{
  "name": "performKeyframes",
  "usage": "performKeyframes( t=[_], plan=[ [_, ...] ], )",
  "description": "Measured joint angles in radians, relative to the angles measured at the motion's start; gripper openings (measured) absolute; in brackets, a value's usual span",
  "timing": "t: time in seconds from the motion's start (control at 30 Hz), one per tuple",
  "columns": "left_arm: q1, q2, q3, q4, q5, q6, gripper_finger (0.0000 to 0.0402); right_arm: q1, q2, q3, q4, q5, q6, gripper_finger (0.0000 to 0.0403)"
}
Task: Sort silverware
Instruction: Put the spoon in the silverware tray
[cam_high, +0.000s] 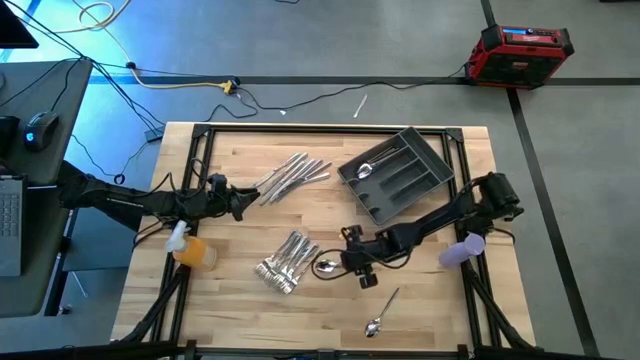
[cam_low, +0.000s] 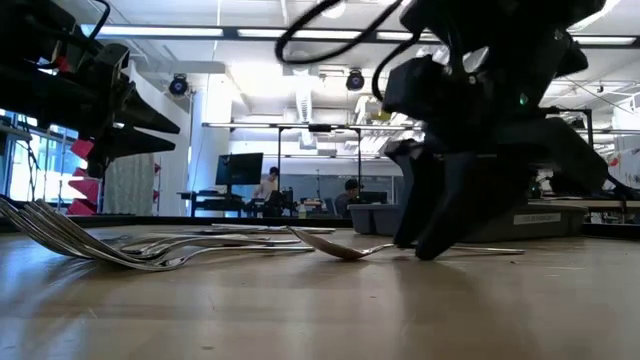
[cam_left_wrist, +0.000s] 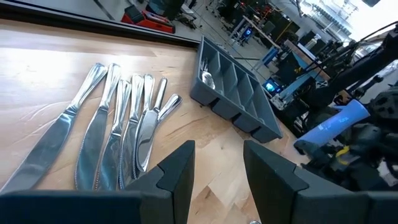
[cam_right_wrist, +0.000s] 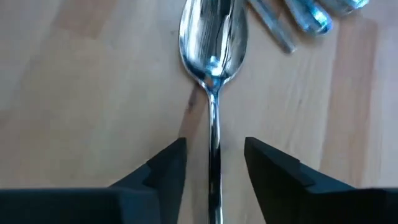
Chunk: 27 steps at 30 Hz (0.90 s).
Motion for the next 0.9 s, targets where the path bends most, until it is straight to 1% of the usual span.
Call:
performKeyframes(
  t=[0.07, 0.13, 0.23, 0.3, 0.37, 0.43, 0.47, 0.6, 0.63, 0.67, 0.73, 0.8, 0.83, 0.9],
  plan=[
    [0.0, 0.0, 0.0, 0.0, -0.003, 0.0, 0.0119, 0.0, 0.023, 0.002, 0.017, -0.003, -0.012, 0.0118],
    [0.0, 0.0, 0.0, 0.0, -0.003, 0.0, 0.0119, 0.001, 0.034, 0.002, 0.016, 0.001, 0.01, 0.0091],
    [0.0, 0.002, 0.0, 0.0, -0.004, 0.0, 0.0119, 0.007, 0.038, 0.003, 0.0, 0.023, 0.081, 0.0026],
    [0.0, 0.005, 0.0, -0.001, -0.004, 0.001, 0.0119, 0.004, 0.033, 0.004, -0.014, 0.02, 0.121, 0.0012],
    [0.0, 0.01, 0.0, 0.0, -0.004, 0.0, 0.0119, -0.01, 0.021, 0.005, -0.025, -0.028, 0.177, 0.0007],
    [0.0, 0.014, 0.0, 0.0, -0.004, 0.0, 0.0119, -0.039, 0.006, 0.012, -0.035, -0.137, 0.208, 0.0005],
    [0.0, 0.016, 0.0, 0.0, -0.004, 0.0, 0.0119, -0.06, -0.002, 0.013, -0.036, -0.217, 0.218, 0.0004],
    [0.0, 0.023, 0.0, 0.001, -0.004, 0.0, 0.0119, -0.159, -0.008, 0.009, -0.029, -0.69, 0.264, 0.0003],
    [0.0, 0.023, 0.0, 0.001, -0.004, -0.001, 0.0119, -0.185, -0.007, 0.01, -0.024, -0.79, 0.266, 0.0002],
    [0.0, 0.023, 0.0, 0.002, -0.004, -0.001, 0.0119, -0.213, -0.004, 0.012, -0.021, -0.867, 0.266, 0.0002],
    [0.0, 0.023, 0.0, 0.002, -0.004, -0.001, 0.0119, -0.254, 0.021, 0.012, -0.016, -0.974, 0.262, 0.0002],
    [0.0, 0.024, 0.0, 0.006, 0.004, -0.011, 0.0119, -0.284, 0.045, 0.01, -0.019, -1.029, 0.264, 0.0001],
    [0.0, 0.024, 0.0, 0.017, 0.026, -0.022, 0.0119, -0.298, 0.054, 0.01, -0.012, -1.054, 0.268, 0.0001],
    [-0.004, 0.032, 0.0, 0.057, 0.115, -0.035, 0.0119, -0.319, 0.063, 0.012, 0.008, -1.102, 0.275, 0.0001]
  ],
)
